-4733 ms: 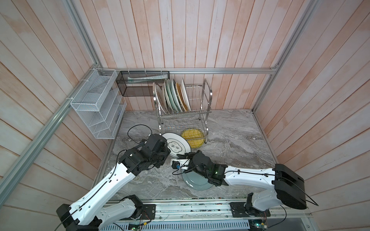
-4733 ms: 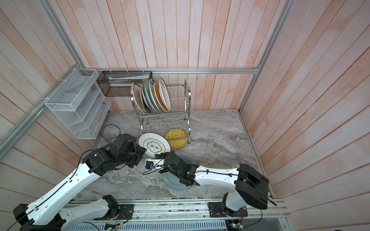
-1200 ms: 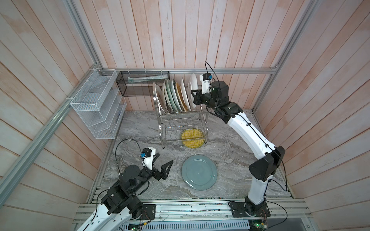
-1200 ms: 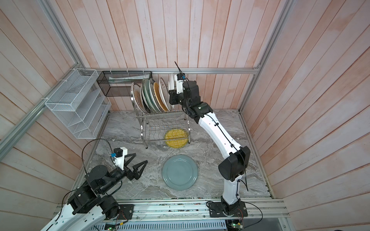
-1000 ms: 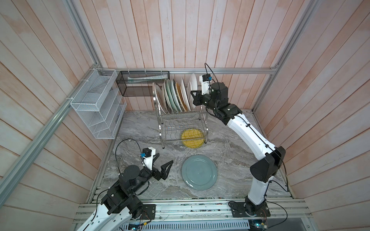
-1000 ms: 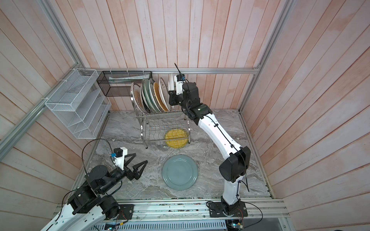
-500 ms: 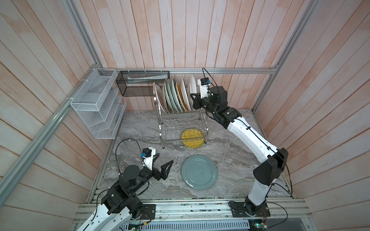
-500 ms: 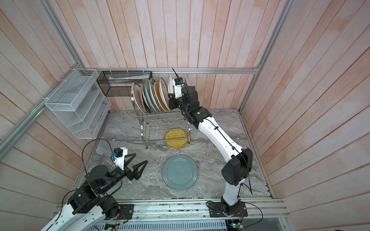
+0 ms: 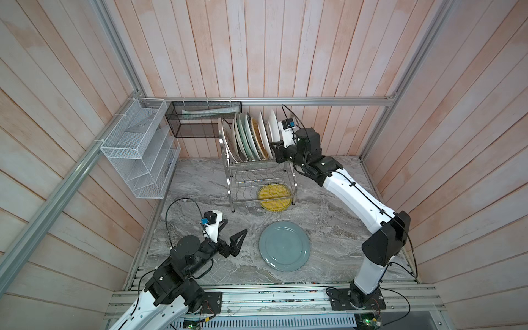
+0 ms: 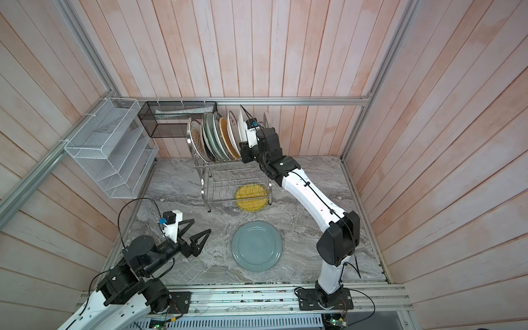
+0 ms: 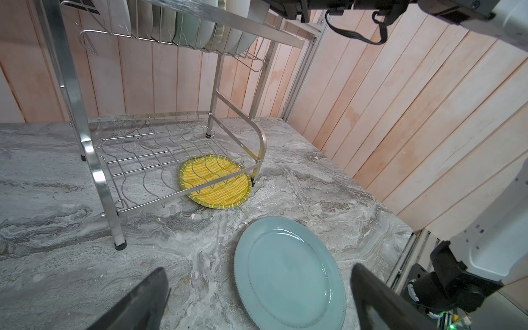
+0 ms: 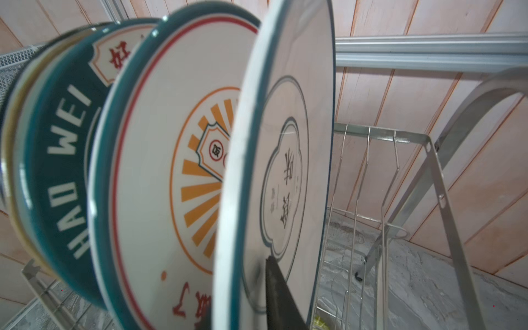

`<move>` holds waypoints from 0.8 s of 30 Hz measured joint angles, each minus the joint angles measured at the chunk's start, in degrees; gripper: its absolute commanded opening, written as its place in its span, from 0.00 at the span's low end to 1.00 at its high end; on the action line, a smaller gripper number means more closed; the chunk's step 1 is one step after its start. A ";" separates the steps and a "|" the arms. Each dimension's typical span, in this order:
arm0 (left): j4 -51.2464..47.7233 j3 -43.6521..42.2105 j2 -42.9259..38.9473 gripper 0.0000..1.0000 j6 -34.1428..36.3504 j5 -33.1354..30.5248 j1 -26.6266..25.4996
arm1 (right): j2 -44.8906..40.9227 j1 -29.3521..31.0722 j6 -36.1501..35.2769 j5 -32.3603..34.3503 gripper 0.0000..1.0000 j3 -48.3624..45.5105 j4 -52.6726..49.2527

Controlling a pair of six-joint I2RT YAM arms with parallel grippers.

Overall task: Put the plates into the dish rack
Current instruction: 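Lower the plate with the right gripper into the slot beside the other plates, then open the right gripper and pull it back from the rack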

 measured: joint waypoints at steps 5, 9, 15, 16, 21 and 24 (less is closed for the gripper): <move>0.02 0.00 0.31 1.00 -0.04 0.00 0.00 | 0.00 0.11 0.11 -0.24 0.25 -0.02 -0.31; 0.02 0.00 0.46 1.00 -0.20 0.00 0.00 | 0.00 0.22 0.31 -0.85 0.28 -0.02 -0.55; 0.02 0.00 0.72 1.00 -0.22 -0.02 0.00 | -0.94 0.31 0.68 -1.57 0.31 -1.25 -0.72; 0.02 0.00 0.79 1.00 -0.22 -0.02 0.00 | -1.20 0.31 0.70 -1.70 0.31 -1.44 -0.70; 0.02 0.00 0.98 1.00 -0.24 -0.02 0.00 | -3.04 0.33 0.87 -1.97 0.33 -2.16 -0.70; 0.02 0.00 0.98 1.00 -0.39 -0.02 0.00 | -4.81 0.33 1.14 -2.14 0.35 -3.02 -0.68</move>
